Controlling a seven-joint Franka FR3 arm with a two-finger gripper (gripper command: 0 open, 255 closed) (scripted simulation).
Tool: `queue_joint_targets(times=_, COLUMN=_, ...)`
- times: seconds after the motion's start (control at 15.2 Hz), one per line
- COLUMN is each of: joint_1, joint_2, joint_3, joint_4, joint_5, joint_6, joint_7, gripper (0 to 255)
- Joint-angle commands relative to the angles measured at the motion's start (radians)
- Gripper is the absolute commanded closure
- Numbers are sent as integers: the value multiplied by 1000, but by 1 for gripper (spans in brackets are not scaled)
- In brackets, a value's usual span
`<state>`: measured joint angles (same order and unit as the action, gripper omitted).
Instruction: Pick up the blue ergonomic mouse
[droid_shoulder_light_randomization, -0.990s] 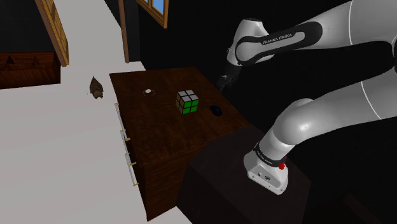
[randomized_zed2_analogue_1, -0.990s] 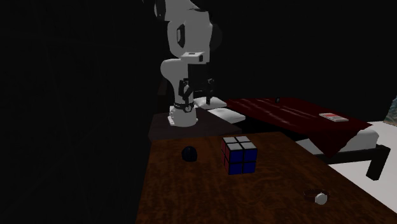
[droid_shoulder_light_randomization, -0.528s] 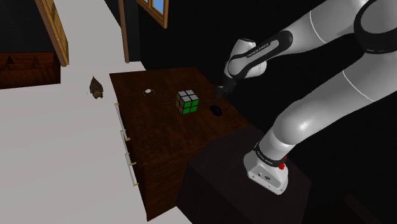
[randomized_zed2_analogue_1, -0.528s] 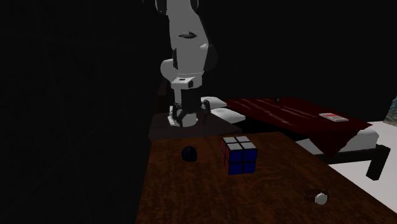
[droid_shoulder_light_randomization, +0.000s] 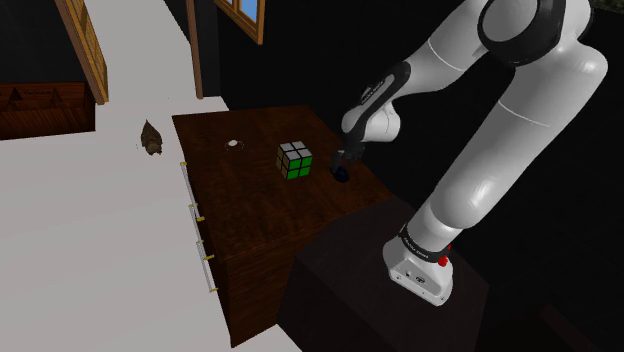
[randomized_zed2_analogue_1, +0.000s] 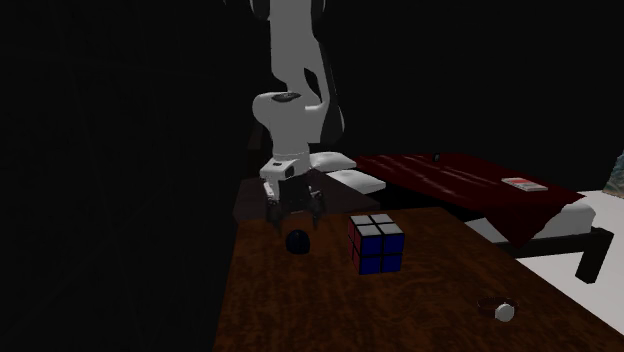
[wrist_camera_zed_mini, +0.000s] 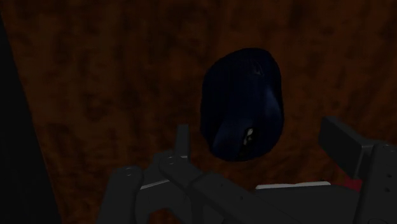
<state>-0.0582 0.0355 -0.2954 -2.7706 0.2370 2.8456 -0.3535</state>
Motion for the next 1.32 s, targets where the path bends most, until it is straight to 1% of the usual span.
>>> queue_joint_targets(times=0.0, joint_1=-2, joint_2=38, joint_3=12, joint_4=4, joint_5=66, joint_6=31, joint_7=-51, gripper=0)
queue_joint_targets(times=0.2, joint_1=-20, joint_2=99, joint_3=53, joint_4=18, joint_5=172, joint_6=72, joint_7=-132, gripper=0)
queue_joint_targets(times=0.26, joint_1=-27, joint_2=110, joint_3=64, joint_4=21, joint_5=191, joint_6=80, joint_7=-148, gripper=0)
queue_joint_targets(times=0.33, joint_1=-28, joint_2=110, joint_3=65, joint_4=21, joint_5=191, joint_6=80, joint_7=-147, gripper=0)
queue_joint_targets(times=0.4, joint_1=-29, joint_2=111, joint_3=65, joint_4=21, joint_5=192, joint_6=80, joint_7=-150, gripper=255)
queue_joint_targets(times=0.99, joint_1=-28, joint_2=110, joint_3=65, joint_4=21, joint_5=191, joint_6=80, joint_7=-147, gripper=255)
queue_joint_targets(times=1.25, joint_1=7, joint_2=30, joint_3=0, joint_4=3, joint_5=53, joint_6=25, joint_7=-42, gripper=255)
